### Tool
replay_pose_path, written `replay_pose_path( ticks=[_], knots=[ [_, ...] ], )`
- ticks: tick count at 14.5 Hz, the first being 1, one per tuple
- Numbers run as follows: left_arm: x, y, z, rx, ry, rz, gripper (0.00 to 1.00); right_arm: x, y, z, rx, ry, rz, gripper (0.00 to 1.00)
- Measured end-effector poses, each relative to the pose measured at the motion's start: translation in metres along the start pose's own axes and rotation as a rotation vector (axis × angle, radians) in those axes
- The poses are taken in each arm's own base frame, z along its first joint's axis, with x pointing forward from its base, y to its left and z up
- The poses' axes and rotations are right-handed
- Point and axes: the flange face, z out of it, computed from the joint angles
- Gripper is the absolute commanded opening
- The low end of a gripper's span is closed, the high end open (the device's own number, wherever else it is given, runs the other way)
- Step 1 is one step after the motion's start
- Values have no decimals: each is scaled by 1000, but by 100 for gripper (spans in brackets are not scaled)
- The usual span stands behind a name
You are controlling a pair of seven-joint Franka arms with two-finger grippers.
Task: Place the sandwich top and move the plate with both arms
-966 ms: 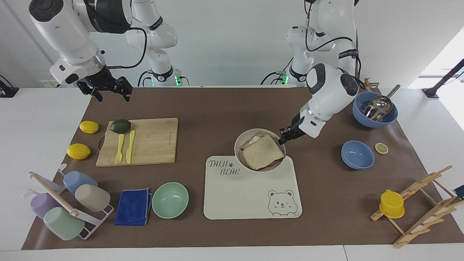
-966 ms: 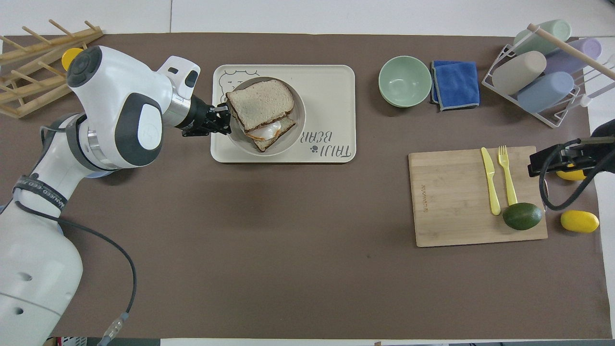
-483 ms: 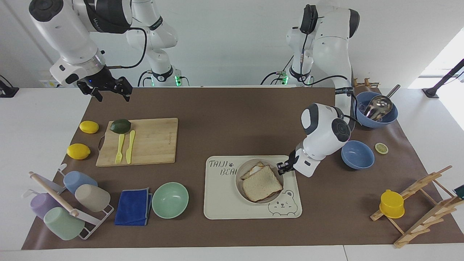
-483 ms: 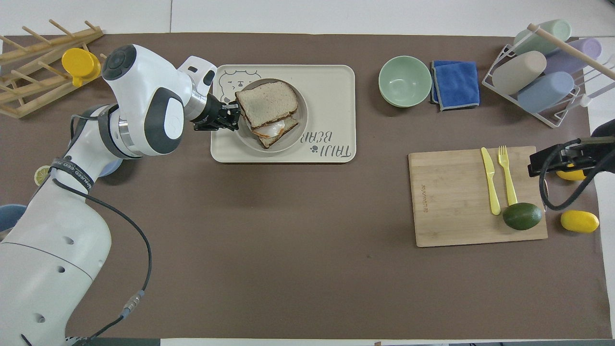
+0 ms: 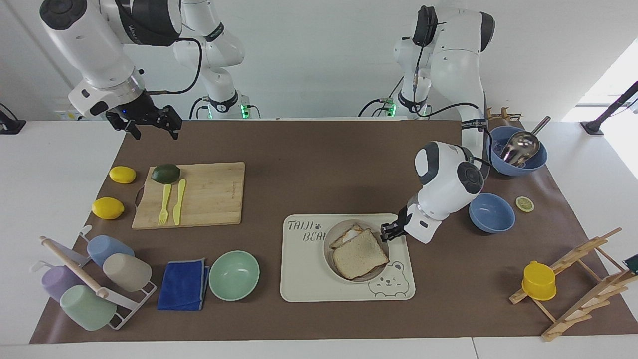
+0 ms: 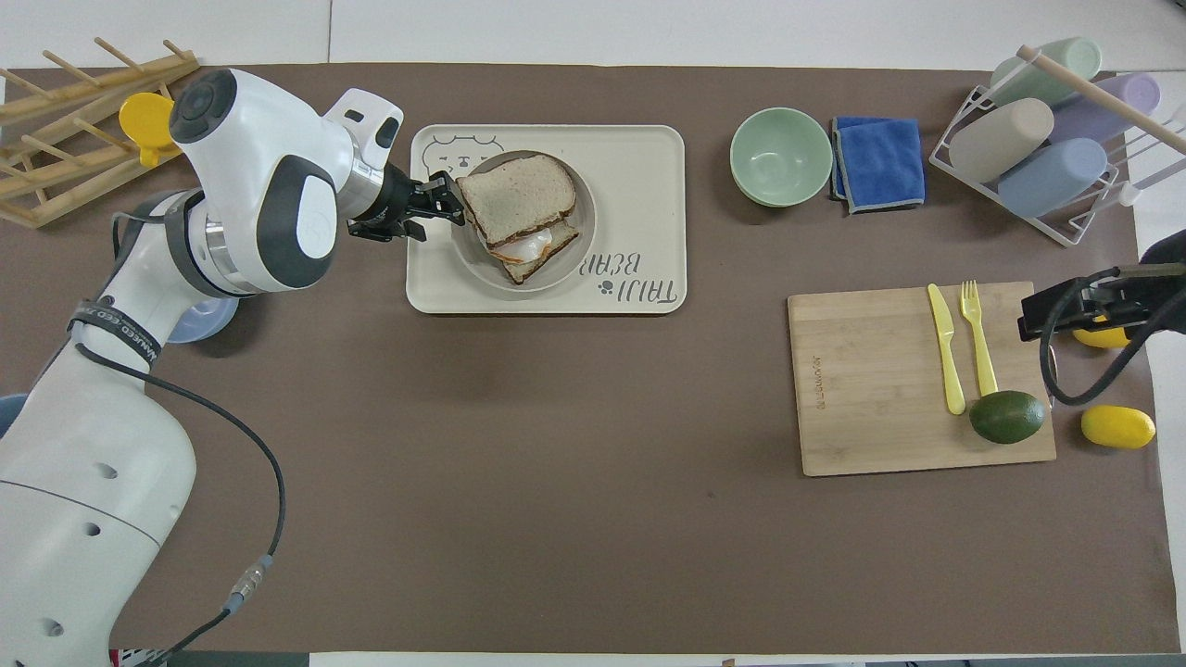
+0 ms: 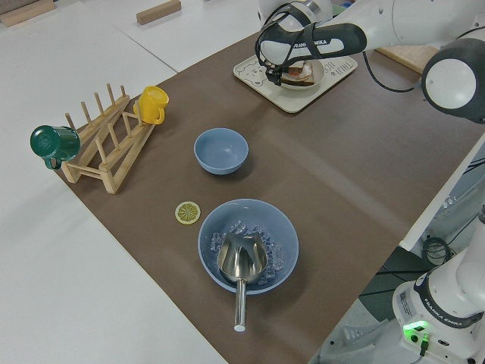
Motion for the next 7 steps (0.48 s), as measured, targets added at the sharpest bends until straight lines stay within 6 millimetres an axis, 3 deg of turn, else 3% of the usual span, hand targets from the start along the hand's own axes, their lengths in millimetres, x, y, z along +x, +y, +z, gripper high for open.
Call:
replay_pose_path(
  ticks=[2, 7],
  knots=[
    [4, -13, -33, 38, 16, 11, 100, 0, 0, 0, 0, 0, 0, 100],
    [-8, -62, -143, 147, 8, 51, 100, 0, 0, 0, 0, 0, 0, 100]
  ],
)
